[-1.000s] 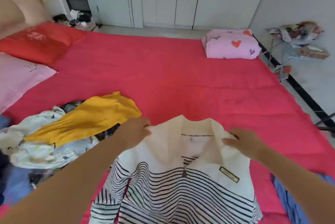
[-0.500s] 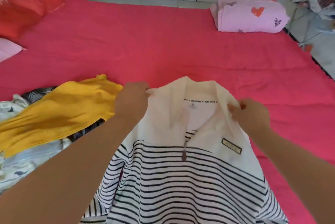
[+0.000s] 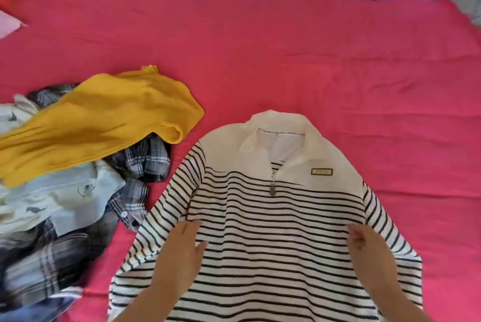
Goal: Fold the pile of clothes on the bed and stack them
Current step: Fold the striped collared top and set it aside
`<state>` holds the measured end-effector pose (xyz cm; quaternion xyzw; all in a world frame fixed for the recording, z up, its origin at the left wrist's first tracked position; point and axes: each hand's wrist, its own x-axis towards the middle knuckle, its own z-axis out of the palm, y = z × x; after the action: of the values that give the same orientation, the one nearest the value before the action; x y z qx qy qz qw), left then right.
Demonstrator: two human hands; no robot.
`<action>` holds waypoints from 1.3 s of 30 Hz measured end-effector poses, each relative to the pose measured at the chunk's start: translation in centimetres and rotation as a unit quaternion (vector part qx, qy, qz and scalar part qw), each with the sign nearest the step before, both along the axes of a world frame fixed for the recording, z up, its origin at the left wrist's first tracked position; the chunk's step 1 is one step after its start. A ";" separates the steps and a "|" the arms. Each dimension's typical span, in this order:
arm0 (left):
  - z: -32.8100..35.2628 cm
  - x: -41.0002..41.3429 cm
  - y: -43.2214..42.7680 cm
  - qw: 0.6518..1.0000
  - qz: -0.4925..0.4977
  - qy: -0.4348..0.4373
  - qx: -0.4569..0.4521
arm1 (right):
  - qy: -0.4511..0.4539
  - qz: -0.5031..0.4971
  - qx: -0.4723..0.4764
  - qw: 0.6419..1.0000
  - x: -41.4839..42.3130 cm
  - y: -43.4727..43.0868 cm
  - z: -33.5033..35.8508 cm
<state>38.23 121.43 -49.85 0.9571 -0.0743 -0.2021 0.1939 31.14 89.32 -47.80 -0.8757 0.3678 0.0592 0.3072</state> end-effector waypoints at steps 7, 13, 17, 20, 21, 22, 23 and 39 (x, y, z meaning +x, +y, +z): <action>-0.9 -4.8 0.8 0.995 0.023 0.057 0.076 | 0.056 -0.047 0.020 0.997 -7.8 1.9 -0.8; -1.7 -9.1 2.3 0.990 0.061 0.112 0.065 | 0.127 -0.069 0.067 0.987 -12.6 5.5 -0.2; -1.4 -10.6 3.7 0.991 0.100 0.091 0.005 | 0.127 -0.060 0.024 0.990 -14.1 5.2 1.2; -1.0 -11.1 4.5 0.993 0.092 0.078 -0.002 | 0.114 -0.042 -0.029 0.992 -14.8 3.8 2.4; -0.9 -11.4 4.5 0.994 0.072 0.084 0.003 | 0.122 -0.035 -0.032 0.991 -14.9 3.5 2.7; -1.0 -11.6 4.5 0.995 0.050 0.087 0.009 | 0.134 -0.025 -0.027 0.990 -15.0 3.3 2.8; -1.1 -11.8 4.6 0.996 0.038 0.081 0.017 | 0.149 -0.015 -0.028 0.988 -15.1 3.3 2.7; -2.8 -8.2 9.5 0.986 0.104 -0.086 0.102 | 0.265 0.341 -0.178 0.884 -12.3 13.6 -6.8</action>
<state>30.05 130.95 -52.61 0.9881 0.0298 -0.1047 0.1083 18.80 102.96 -54.60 -0.9387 0.1185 0.3237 -0.0025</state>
